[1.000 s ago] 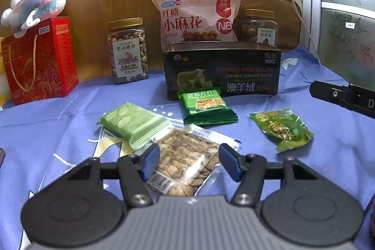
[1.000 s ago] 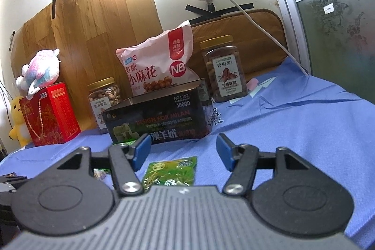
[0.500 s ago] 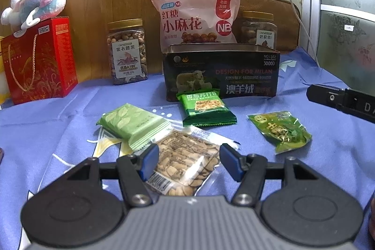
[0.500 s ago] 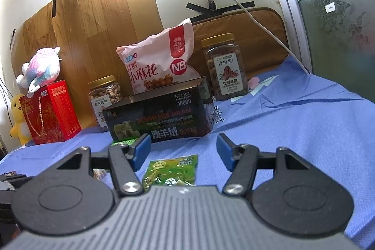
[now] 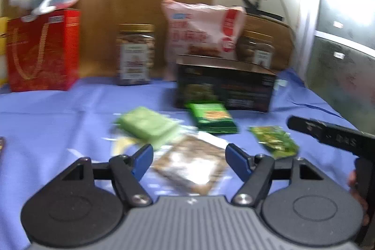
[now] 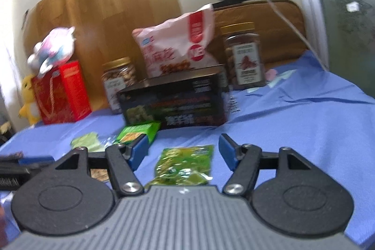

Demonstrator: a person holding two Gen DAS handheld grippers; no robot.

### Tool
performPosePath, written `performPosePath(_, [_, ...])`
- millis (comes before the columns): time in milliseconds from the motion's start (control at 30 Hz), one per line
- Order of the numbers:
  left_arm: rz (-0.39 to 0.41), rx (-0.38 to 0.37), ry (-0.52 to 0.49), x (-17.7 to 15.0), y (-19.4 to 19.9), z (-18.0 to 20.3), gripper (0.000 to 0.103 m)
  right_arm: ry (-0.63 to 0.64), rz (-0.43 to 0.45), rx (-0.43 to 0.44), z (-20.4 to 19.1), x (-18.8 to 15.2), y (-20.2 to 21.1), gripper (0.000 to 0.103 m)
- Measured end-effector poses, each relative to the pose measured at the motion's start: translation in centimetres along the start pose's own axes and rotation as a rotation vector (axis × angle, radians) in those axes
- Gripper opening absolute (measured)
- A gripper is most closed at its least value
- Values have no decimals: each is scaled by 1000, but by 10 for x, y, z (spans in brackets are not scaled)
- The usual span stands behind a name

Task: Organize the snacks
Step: 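Grasp the light green wafer pack with the left gripper, then carry the wafer pack with the left gripper into the tin, release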

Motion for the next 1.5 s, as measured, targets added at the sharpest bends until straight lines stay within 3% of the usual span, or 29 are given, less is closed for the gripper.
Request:
performPosePath(100, [-48,15,46,12,-5,-32,70,35,-69,147,-23,2,-10,68])
performPosePath(300, [-165,-39,247,39,-46,-80,65,316,-209,375,-109,5,-57,68])
performPosePath(433, [-217,-109,386,41,-67,-95,64,378,-295,414,-133,3,-107,69])
performPosePath(667, [-289,-100,401,31,-95,-97,62,360,-500,504,-142,-10,-155,81])
performPosePath(700, [-269,-95,400,30,-95,-97,54,385,-483,515,-145,-13,-154,79])
performPosePath(733, [-265,-89,391,29,-95,-97,49,414,-466,518,-148,-15,-151,69])
performPosePath(767, [-260,-80,384,28,-94,-97,38,417,-458,536,-151,-16,-148,64])
performPosePath(800, [-261,-82,388,27,-93,-96,32,419,-458,547,-154,-16,-144,63])
performPosePath(967, [-215,-61,371,41,-80,-91,31,491,-357,535,-164,-17,-127,62])
performPosePath(1100, [-131,-83,321,76,-75,-77,31,464,-229,505,-155,7,-114,62])
performPosePath(1267, [-69,-150,217,126,-104,-41,31,456,-96,408,-127,47,-122,62])
performPosePath(1367, [-68,-190,184,144,-137,-17,31,411,-77,324,-100,73,-139,62])
performPosePath(1500, [-96,-224,160,149,-181,6,32,324,-114,252,-64,88,-167,63])
Point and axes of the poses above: each gripper's, at about its wrist camera, not at the fingertips, and y roughly against the way its jaws point, z to its right, x to its top, the point moved 2 cm from there along -y, roughly the way its jaws point, and after that the axes turned 8 degrees about z, right-handed, at the moved point
